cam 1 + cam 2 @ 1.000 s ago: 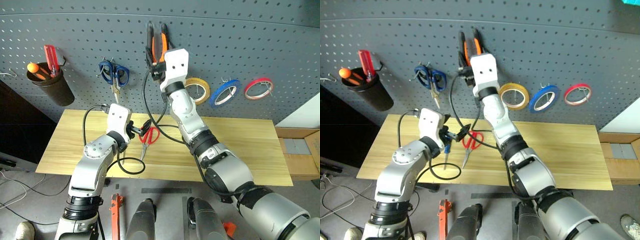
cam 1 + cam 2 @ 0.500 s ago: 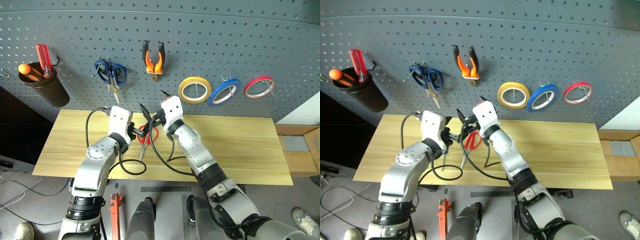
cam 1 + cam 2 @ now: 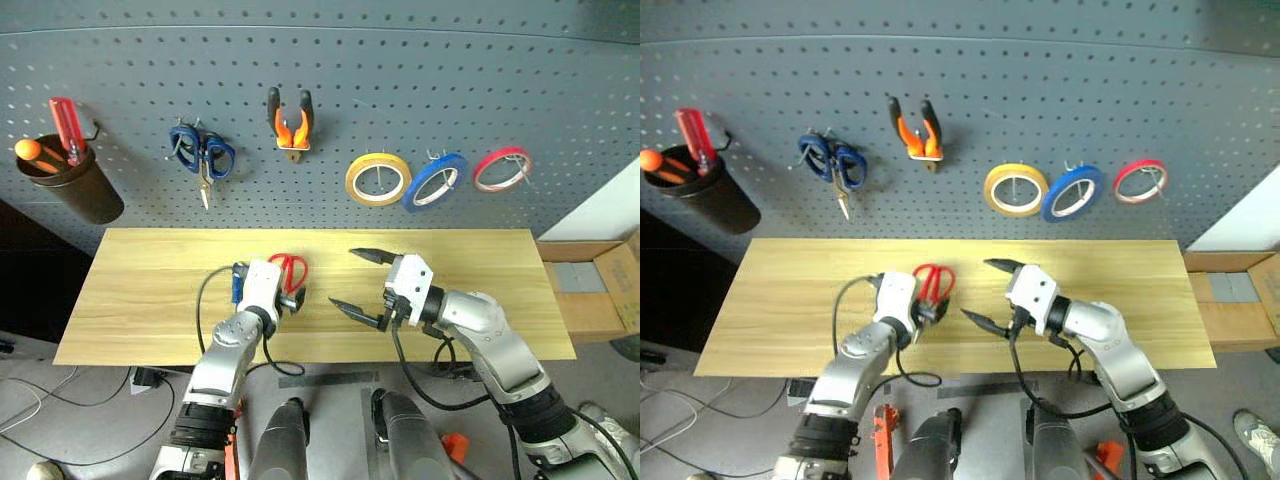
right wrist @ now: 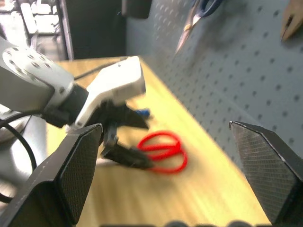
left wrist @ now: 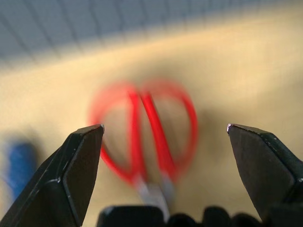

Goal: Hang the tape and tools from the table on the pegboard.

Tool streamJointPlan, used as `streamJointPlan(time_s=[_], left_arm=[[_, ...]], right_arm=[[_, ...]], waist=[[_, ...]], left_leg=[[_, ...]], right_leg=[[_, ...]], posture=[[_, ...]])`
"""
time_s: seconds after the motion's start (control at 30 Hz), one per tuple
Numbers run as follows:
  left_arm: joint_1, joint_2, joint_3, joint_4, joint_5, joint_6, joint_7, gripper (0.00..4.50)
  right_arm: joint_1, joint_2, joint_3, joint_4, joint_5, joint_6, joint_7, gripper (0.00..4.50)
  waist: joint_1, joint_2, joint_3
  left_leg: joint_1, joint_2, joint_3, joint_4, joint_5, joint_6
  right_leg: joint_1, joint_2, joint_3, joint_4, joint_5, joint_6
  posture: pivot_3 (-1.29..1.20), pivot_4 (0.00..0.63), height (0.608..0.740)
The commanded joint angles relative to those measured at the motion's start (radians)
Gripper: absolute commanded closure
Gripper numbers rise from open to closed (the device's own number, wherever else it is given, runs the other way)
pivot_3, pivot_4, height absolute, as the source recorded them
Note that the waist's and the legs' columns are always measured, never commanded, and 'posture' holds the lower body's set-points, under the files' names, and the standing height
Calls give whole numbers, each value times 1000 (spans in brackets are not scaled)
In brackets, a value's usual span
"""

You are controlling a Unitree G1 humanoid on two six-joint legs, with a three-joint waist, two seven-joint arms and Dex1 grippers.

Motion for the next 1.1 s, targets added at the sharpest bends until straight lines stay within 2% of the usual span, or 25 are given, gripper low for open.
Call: streamJointPlan(time_s=[0.03,0.23,0.37,0.5,0.73,0.8,1.1], left_arm=[[21,-20,-5,15,44,-5,61,0],[76,-5,-59,47,137,18,115,0],[67,25,-69,69,173,66,118,0],[68,39,-69,54,189,104,116,1309],[100,9,-37,-14,161,167,121,3762],[101,5,-38,-21,164,173,122,4312],[92,6,-23,-52,154,157,107,4312]], right_arm=[[9,-20,10,-44,37,-53,91,24],[11,-60,49,-23,38,-152,240,24],[18,-75,71,-3,29,-224,305,24],[17,-70,71,21,28,-251,325,0],[-18,-39,62,69,15,-265,315,0],[-21,-37,60,80,11,-272,315,0],[-11,-48,60,104,3,-293,323,0]], waist=[[-3,0,0],[-13,0,0],[-18,0,0],[-22,0,0],[-26,1,0],[-23,1,0],[-21,1,0]], left_leg=[[0,0,-1,2,0,0],[2,-1,-2,9,-1,2],[12,0,-2,8,-2,3],[15,0,-1,8,-2,3],[16,0,-1,7,-2,3],[16,0,-1,7,-2,3],[16,0,0,7,-2,3]], right_leg=[[1,0,-1,0,0,0],[9,0,-1,-1,2,4],[19,0,-1,-4,-1,9],[21,0,0,-3,-2,10],[21,1,1,-2,-2,10],[21,0,1,-2,-2,10],[20,0,1,-3,-2,10]], posture=[[-77,300,740],[-88,321,740],[-83,330,740],[-81,331,740],[-71,329,740],[-67,326,740],[-50,294,740]])
